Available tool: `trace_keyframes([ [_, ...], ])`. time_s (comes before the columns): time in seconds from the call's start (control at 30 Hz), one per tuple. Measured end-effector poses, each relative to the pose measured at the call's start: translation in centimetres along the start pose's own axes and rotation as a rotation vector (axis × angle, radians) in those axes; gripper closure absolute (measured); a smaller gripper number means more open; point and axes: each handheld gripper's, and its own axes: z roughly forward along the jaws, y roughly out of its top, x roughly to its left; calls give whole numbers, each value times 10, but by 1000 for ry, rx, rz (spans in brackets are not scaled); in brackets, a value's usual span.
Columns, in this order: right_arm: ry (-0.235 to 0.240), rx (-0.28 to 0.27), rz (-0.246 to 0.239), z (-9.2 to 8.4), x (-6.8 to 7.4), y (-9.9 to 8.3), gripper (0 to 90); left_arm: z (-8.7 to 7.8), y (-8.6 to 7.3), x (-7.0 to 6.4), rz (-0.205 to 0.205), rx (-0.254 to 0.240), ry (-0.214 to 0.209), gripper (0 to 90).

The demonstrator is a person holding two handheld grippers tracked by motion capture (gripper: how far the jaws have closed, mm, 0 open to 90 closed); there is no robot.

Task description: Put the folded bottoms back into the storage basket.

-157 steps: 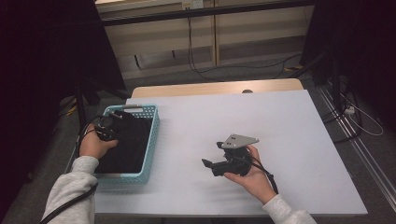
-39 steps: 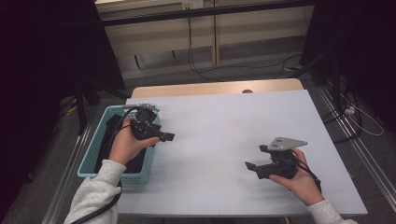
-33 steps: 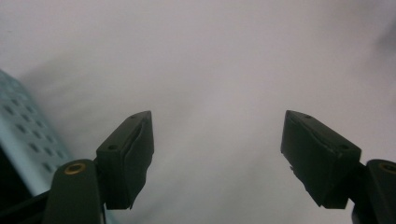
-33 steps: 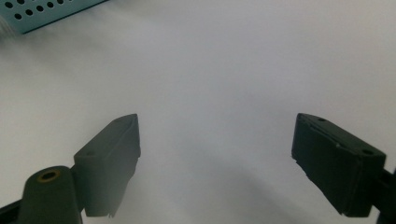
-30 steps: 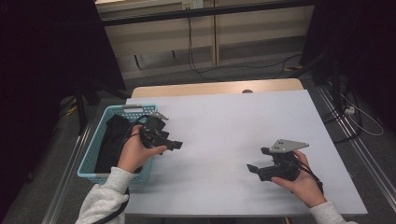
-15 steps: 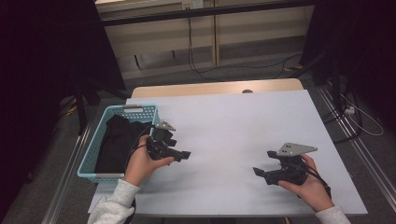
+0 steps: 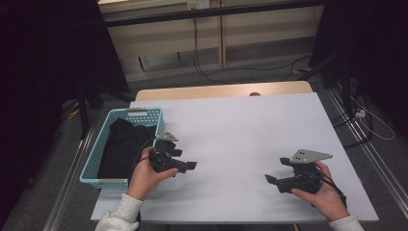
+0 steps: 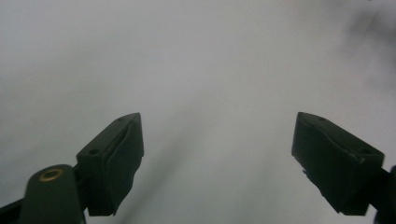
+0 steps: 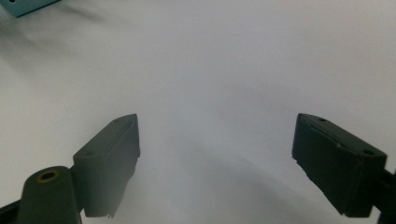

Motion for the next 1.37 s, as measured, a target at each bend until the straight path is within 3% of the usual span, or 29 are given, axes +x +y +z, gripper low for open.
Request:
trace_keyframes([
  [0.2, 1, 16, -3, 0, 2, -5, 148, 3, -12, 0, -9, 21, -20, 150],
  [0.47, -8, 14, -13, -7, 3, -7, 147, -5, -15, -5, 21, -11, -1, 121],
  [0.67, -16, 20, 5, -9, -1, -13, 147, -4, -21, -9, 26, -13, -27, 115],
  [0.9, -22, 10, -7, -10, 1, -12, 147, -1, -27, -5, 4, -16, -29, 102],
  [1.37, -25, 25, -23, -8, 2, -16, 150, -2, -23, -7, 30, -30, -36, 91],
])
